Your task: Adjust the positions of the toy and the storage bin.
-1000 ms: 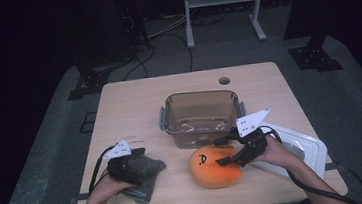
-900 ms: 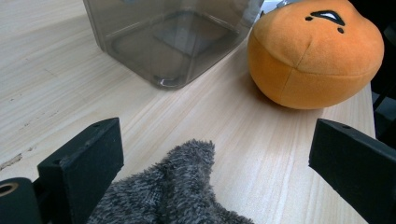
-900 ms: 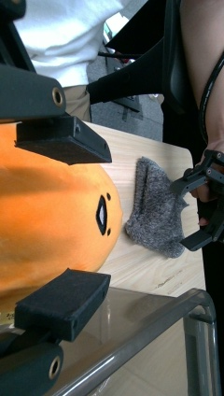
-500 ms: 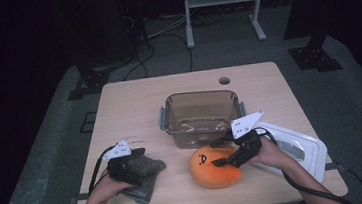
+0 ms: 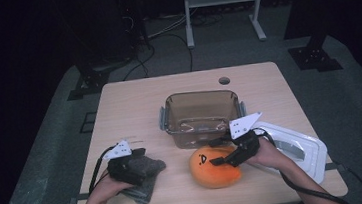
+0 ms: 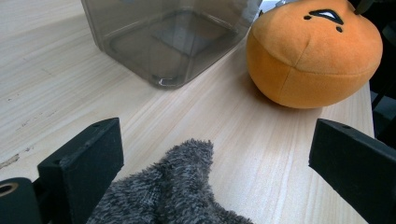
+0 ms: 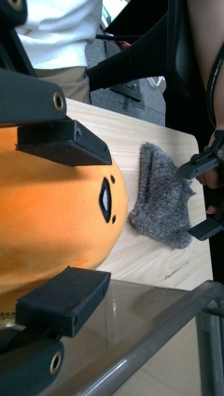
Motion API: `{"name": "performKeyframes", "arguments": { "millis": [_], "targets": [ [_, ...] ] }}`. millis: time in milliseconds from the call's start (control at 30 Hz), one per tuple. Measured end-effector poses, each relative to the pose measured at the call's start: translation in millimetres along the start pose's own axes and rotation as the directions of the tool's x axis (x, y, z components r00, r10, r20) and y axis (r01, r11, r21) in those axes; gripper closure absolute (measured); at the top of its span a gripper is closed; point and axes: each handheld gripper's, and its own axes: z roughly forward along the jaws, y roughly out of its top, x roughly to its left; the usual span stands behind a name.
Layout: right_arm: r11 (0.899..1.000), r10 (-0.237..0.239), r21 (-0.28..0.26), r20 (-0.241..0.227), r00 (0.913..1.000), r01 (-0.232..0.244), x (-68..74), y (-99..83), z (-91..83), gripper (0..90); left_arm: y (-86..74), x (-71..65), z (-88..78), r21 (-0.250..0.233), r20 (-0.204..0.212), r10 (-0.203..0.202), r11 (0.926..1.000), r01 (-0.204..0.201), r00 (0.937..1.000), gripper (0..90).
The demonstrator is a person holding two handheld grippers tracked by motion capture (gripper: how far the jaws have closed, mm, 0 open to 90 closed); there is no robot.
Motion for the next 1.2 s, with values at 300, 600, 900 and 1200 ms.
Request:
{"name": "performKeyframes", "arguments": {
  "millis": [300,600,900,1200],
  "targets": [
    [1.000,0.003,0.014,0.008,1.0000,-0.003,2.7,-5.1,4.3,36.5,-0.1,-0.4,0.5,0.003,0.004,-0.001,1.0000,0.001,1.0000,2.3],
    [0.999,0.004,0.037,0.011,0.9999,-0.005,7.6,-10.7,8.6,36.4,-0.1,-0.8,0.9,0.005,0.004,0.001,1.0000,-0.001,1.0000,2.3],
    [0.999,0.022,0.039,0.022,0.9995,-0.023,11.1,-15.8,11.1,35.8,-0.2,-0.8,1.2,0.006,0.006,0.002,1.0000,-0.002,1.0000,2.3],
    [0.999,0.025,0.038,0.007,0.9997,-0.026,14.6,-18.5,11.9,31.9,-0.4,-0.7,1.0,0.007,0.005,0.001,1.0000,-0.001,1.0000,2.3]
  ]
}}
